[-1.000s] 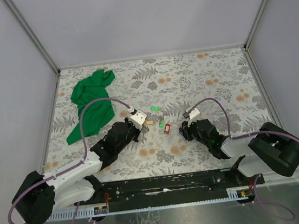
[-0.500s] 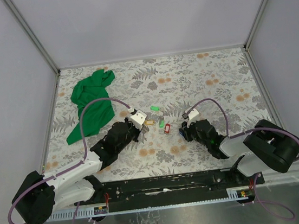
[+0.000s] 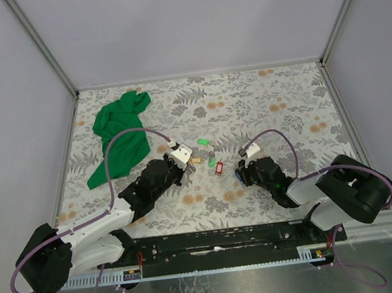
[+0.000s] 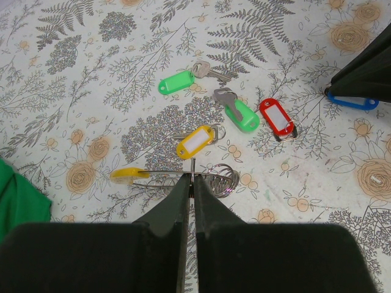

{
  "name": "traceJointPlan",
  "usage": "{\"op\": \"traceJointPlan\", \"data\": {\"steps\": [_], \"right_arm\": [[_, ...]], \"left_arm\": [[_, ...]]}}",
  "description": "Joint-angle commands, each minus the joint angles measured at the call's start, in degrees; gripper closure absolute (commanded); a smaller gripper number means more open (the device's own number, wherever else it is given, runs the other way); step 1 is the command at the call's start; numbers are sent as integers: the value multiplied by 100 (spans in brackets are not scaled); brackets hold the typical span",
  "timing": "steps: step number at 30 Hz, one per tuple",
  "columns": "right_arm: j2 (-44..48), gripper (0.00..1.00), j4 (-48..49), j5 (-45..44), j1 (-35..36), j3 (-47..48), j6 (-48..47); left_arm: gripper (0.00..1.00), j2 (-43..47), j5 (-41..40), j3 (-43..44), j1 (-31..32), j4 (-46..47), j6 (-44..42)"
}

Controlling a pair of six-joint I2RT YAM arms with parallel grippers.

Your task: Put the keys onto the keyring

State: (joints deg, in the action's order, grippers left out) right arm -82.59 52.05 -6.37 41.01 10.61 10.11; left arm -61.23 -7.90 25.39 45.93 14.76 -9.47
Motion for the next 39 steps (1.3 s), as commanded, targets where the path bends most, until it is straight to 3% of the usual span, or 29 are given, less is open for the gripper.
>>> {"op": "traceJointPlan", "data": {"steps": [1,10,17,23,31,39], "right_arm": [[-14,81,279,29,61,30,9],[-93,87,297,29,60,51,-8],[-126,100,323,41,65,59,-23],[180,100,125,231,64,103,-191],[1229,100,-859,801,65,418,-756],[2197,100,-2341,1884,64,1092,-1666]], "left_arm": [[100,9,69,56,-23,480,58],[100,16,64,50,-25,478,60],[100,16,69,54,-25,471,52],[100,54,120,50,-24,466,42],[100,187,635,-82,-24,729,-87],[100,370,1877,-363,-26,1256,-671]]}}
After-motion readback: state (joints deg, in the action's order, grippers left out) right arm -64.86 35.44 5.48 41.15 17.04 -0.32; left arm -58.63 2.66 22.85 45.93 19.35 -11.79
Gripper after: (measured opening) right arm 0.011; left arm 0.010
